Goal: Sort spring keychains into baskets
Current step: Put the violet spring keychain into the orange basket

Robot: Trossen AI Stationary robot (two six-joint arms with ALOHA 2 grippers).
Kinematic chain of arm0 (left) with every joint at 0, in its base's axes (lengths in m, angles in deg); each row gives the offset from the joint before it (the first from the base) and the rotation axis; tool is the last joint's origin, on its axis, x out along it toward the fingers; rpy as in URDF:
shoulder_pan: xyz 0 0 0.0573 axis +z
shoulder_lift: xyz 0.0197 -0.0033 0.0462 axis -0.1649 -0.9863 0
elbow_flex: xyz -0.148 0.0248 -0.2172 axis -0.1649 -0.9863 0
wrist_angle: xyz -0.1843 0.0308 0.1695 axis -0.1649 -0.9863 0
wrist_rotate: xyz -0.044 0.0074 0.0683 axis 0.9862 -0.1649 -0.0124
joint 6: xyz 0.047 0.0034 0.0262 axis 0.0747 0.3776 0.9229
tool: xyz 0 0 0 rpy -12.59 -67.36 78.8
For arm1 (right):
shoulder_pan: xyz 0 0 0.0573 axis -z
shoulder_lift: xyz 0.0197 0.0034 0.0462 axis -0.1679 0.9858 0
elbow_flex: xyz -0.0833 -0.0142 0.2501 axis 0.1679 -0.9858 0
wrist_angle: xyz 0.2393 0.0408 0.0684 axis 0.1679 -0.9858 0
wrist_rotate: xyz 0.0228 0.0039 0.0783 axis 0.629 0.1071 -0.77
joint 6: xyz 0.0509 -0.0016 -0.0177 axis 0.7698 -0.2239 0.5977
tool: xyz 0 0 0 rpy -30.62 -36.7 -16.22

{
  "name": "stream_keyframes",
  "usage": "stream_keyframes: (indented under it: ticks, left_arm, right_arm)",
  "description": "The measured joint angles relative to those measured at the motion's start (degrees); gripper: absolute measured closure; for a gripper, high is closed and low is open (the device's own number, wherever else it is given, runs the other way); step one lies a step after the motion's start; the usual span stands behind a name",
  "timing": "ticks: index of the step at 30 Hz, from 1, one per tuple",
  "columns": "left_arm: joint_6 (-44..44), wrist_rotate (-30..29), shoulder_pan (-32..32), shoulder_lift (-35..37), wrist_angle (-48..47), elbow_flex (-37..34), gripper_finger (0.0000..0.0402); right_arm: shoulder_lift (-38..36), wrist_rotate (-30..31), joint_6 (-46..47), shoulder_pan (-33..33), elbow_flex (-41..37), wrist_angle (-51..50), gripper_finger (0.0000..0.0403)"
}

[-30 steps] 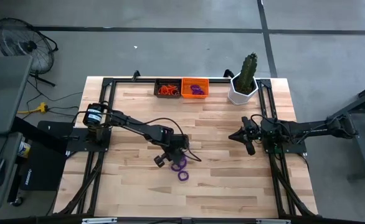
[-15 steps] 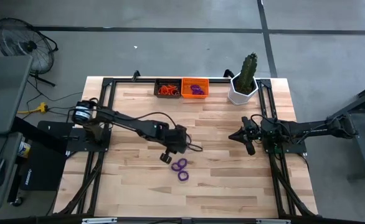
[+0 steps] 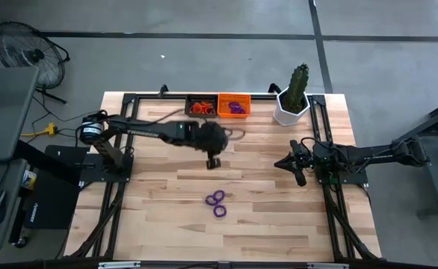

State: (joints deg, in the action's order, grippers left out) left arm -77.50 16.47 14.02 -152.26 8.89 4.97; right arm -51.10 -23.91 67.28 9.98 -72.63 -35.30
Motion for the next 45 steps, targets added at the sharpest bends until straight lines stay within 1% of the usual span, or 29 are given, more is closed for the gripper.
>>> stream_keyframes:
  ticks: [3, 5, 8, 11, 14, 17, 19, 21, 23, 25, 28, 29, 32, 34, 35, 41, 45]
  left_arm:
    - [-1.79, 0.02, 3.18, -0.28, -1.37, 3.44, 0.0363]
    - [-3.68, 0.03, 5.33, -1.99, -1.06, 6.08, 0.0363]
    - [-6.65, 1.21, 8.85, -3.59, -5.44, 9.84, 0.0363]
    - [-8.41, 2.25, 11.79, -6.4, -6.19, 15.1, 0.0363]
    - [-9.08, 3.69, 14.49, -9.89, -10.18, 20.41, 0.0363]
    - [-9.58, 4.98, 16.65, -14.05, -11.84, 27.41, 0.0363]
    - [-10.37, 6.51, 18.01, -16.8, -15.89, 32.04, 0.0363]
    - [-10.42, 7.72, 18.97, -20.51, -16.77, 37.22, 0.0363]
    - [-11.0, 8.78, 19.99, -23.59, -20.74, 41.75, 0.0363]
    - [-12.26, 9.01, 20.79, -26.63, -22.62, 46.27, 0.0363]
    - [-14.1, 10.94, 21.89, -30.44, -25.63, 51.42, 0.0363]
    - [-14.83, 11.94, 22.23, -31.25, -26.85, 52.36, 0.0363]
    - [-16.4, 13.69, 22.71, -34.16, -25.9, 55.37, 0.0363]
    - [-16.97, 15.58, 23.26, -34.48, -27.96, 55.51, 0.0363]
    - [-17.23, 16.42, 23.47, -34.49, -27.21, 55.55, 0.0363]
    - [-21.18, 14.69, 24.59, -34.32, -26.97, 55.31, 0.0361]
    - [-22.77, 14.56, 25.28, -34.29, -26.74, 55.32, 0.0349]
  right_arm:
    - [0.0, 0.0, 0.0, 0.0, 0.0, 0.0, 0.0391]
    - [0.0, 0.01, 0.0, 0.02, 0.0, 0.01, 0.0391]
    - [0.0, 0.0, 0.0, 0.0, 0.0, 0.02, 0.0391]
    - [0.0, 0.02, 0.0, 0.02, 0.0, 0.0, 0.0391]
    - [0.0, 0.02, 0.0, 0.02, 0.0, 0.07, 0.0391]
    - [0.0, 0.02, 0.0, 0.0, 0.0, 0.04, 0.0391]
    - [0.0, 0.0, 0.0, 0.0, 0.0, -0.02, 0.0391]
    - [0.0, 0.02, 0.0, 0.02, 0.0, 0.02, 0.0391]
    - [-0.02, 0.0, 0.0, 0.02, 0.0, -0.03, 0.0391]
    - [0.0, 0.02, 0.0, 0.02, 0.0, 0.01, 0.0391]
    - [0.0, 0.02, 0.0, 0.02, 0.0, 0.0, 0.0391]
    - [0.0, 0.02, 0.0, 0.02, 0.0, 0.0, 0.0391]
    - [0.0, 0.02, 0.0, 0.01, 0.0, 0.0, 0.0391]
    - [0.0, 0.0, 0.0, 0.0, 0.0, 0.0, 0.0391]
    - [0.0, 0.0, 0.0, 0.02, 0.0, 0.03, 0.0391]
    - [0.0, 0.02, 0.0, 0.01, 0.0, 0.0, 0.0391]
    - [0.0, 0.0, 0.0, 0.02, 0.0, 0.0, 0.0391]
